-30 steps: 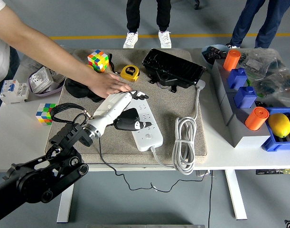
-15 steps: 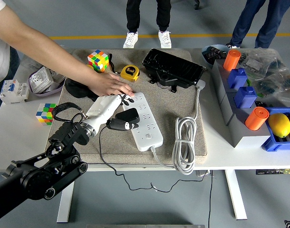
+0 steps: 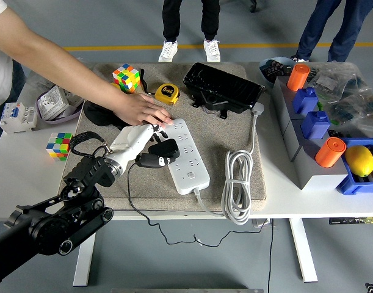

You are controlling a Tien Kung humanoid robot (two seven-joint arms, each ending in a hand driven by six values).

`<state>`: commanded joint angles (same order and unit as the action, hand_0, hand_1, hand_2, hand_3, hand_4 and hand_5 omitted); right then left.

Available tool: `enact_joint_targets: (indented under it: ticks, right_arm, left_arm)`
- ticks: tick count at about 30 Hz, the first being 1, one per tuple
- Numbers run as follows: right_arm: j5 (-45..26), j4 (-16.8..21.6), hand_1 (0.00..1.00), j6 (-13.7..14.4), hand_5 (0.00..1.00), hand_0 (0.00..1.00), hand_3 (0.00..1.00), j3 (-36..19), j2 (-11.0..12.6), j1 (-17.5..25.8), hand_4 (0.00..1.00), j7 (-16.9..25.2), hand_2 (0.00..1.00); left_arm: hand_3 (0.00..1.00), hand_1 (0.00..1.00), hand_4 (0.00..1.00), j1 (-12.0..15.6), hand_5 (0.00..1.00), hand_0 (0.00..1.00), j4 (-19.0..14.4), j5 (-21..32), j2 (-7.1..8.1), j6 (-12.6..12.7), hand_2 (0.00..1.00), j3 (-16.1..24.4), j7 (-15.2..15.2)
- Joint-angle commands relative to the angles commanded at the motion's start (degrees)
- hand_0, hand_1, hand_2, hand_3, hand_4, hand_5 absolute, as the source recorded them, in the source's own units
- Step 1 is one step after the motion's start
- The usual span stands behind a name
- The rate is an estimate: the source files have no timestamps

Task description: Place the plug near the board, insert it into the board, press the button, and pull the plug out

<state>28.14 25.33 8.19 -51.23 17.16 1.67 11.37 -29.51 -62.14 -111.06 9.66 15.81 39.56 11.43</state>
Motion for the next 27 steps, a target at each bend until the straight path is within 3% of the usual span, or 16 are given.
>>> enact_joint_targets:
  ticks: [1,6,7,13,14,25,26,27]
  right_arm:
    - [0.01,0.00,0.601,0.00,0.239,0.599,0.547,-0.04,-0.02,-0.02,0.757,0.01,0.545]
    - [0.04,-0.01,0.601,0.02,0.239,0.599,0.547,-0.19,-0.10,-0.02,0.757,0.03,0.545]
    - [0.04,-0.01,0.601,0.02,0.239,0.601,0.546,-0.22,-0.10,0.00,0.757,0.04,0.545]
    - [0.07,-0.03,0.601,0.05,0.239,0.601,0.546,-0.19,-0.10,0.03,0.757,0.06,0.545]
    - [0.08,-0.02,0.601,0.04,0.239,0.602,0.546,-0.18,-0.11,0.02,0.756,0.06,0.545]
    - [0.10,-0.04,0.601,0.07,0.238,0.602,0.546,-0.28,-0.13,0.01,0.756,0.11,0.544]
    - [0.12,-0.01,0.600,0.07,0.237,0.602,0.546,-0.30,-0.12,0.01,0.756,0.11,0.544]
    - [0.12,-0.01,0.600,0.07,0.237,0.602,0.546,-0.31,-0.12,0.01,0.756,0.12,0.544]
  left_arm:
    - [0.577,0.524,0.868,-0.05,0.456,0.410,0.06,-0.07,-0.02,-0.05,0.522,-0.07,0.07]
    - [0.577,0.524,0.868,-0.10,0.456,0.410,0.47,-0.06,-0.11,0.09,0.522,-0.46,-0.04]
    - [0.539,0.451,0.871,-0.08,0.412,0.338,0.45,0.01,-0.10,0.33,0.464,-0.52,-0.33]
    - [0.539,0.451,0.871,-0.16,0.412,0.338,0.47,-0.24,-0.16,1.25,0.464,-0.87,-1.24]
    - [0.517,0.392,0.784,-0.15,0.224,0.273,0.48,-0.30,-0.16,1.41,0.413,-0.95,-1.36]
    - [0.500,0.346,0.763,-0.24,0.160,0.246,0.96,-1.53,-0.19,4.11,0.369,-1.59,-2.70]
    - [0.479,0.301,0.756,-0.26,0.146,0.224,1.03,-1.35,-0.19,4.32,0.298,-1.64,-2.83]
    - [0.479,0.301,0.756,-0.25,0.146,0.224,1.10,-1.18,-0.18,4.60,0.298,-1.67,-3.12]
